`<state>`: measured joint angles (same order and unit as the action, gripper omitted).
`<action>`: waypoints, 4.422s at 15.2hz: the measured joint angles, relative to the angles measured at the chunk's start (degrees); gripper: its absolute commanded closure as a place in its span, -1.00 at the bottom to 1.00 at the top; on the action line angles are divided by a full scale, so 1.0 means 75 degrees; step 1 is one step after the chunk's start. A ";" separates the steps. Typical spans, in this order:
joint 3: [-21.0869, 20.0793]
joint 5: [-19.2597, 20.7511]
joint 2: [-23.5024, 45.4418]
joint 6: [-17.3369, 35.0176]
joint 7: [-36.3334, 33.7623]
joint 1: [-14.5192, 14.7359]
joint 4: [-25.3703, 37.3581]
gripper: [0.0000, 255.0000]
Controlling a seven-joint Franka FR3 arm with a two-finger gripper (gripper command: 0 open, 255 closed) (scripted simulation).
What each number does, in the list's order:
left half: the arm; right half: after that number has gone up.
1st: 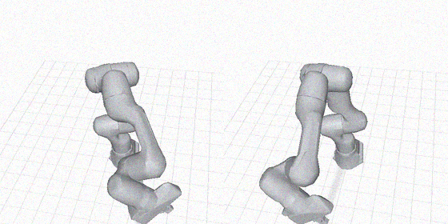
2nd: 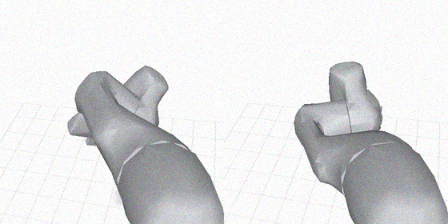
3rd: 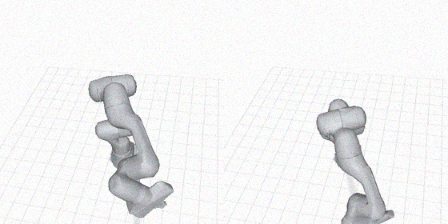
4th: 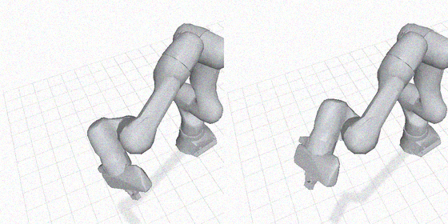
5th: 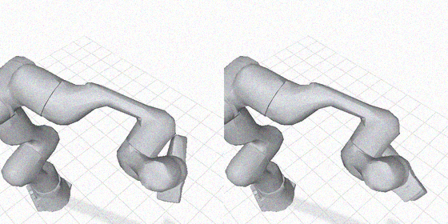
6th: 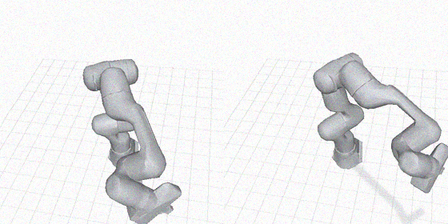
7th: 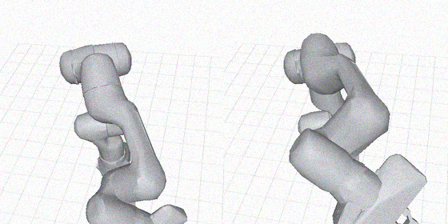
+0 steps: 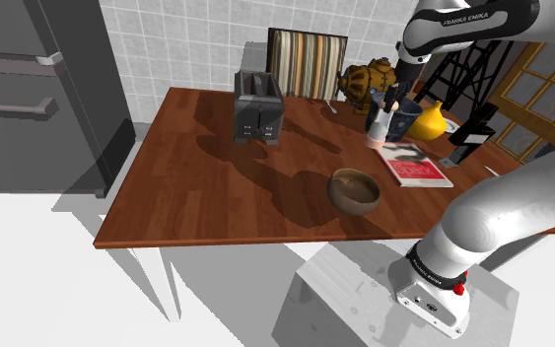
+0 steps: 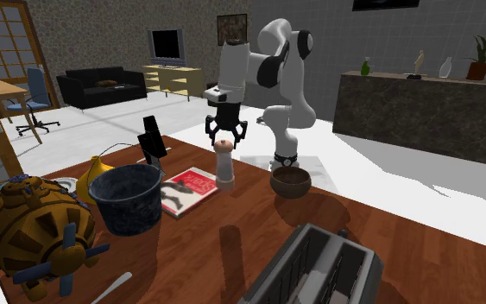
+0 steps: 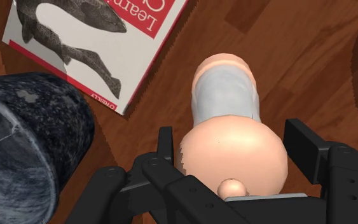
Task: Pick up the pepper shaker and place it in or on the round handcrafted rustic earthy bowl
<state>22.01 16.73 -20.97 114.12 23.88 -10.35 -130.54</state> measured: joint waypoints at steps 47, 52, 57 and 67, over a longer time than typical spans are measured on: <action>-0.3510 -0.1555 -0.4221 -0.3532 -0.3103 0.0847 -0.1330 1.00; -0.3521 -0.1571 -0.4378 -0.3075 -0.3165 0.0872 -0.1949 1.00; -0.3538 -0.1589 -0.4497 -0.2632 -0.3229 0.0896 -0.2517 1.00; -0.3550 -0.1597 -0.4568 -0.2076 -0.3295 0.0915 -0.3146 1.00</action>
<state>-4.62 4.75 -55.23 98.55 -0.83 -3.49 -154.14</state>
